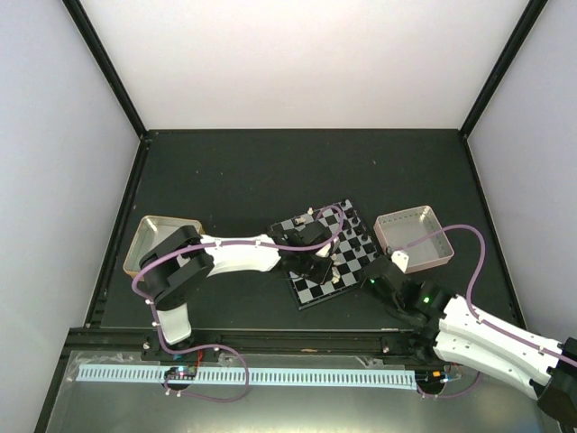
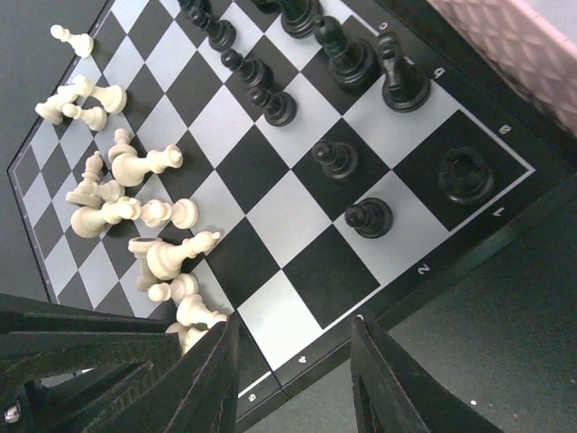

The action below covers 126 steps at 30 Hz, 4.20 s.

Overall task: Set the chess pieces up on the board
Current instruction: Pick up the chess piece from the chessboard, then place the chess piece on the chessboard.

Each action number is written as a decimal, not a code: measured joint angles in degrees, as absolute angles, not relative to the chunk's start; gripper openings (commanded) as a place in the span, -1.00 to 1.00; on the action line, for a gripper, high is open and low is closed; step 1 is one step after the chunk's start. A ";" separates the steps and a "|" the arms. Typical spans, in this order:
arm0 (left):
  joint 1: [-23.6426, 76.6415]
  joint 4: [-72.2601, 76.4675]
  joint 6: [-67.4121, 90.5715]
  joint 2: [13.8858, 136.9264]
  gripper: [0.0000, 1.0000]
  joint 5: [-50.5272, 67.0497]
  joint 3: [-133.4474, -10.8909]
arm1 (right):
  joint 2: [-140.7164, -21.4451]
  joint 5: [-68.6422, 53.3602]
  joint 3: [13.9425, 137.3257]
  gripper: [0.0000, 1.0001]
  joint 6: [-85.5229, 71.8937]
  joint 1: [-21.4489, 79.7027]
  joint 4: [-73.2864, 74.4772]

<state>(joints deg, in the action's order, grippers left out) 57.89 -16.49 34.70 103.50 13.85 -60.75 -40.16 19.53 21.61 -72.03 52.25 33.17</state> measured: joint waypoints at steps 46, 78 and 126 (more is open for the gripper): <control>54.04 -3.62 34.76 96.31 -0.95 23.24 -46.57 | -59.79 -4.71 13.28 -0.96 -62.00 51.55 -4.29; 50.59 -28.23 30.74 44.27 0.41 -21.21 -42.33 | -85.45 4.23 53.76 -0.98 -42.04 53.17 29.26; 50.30 -41.17 30.37 22.72 0.55 -27.64 -40.23 | -121.49 10.28 93.51 -0.64 -33.71 53.41 45.01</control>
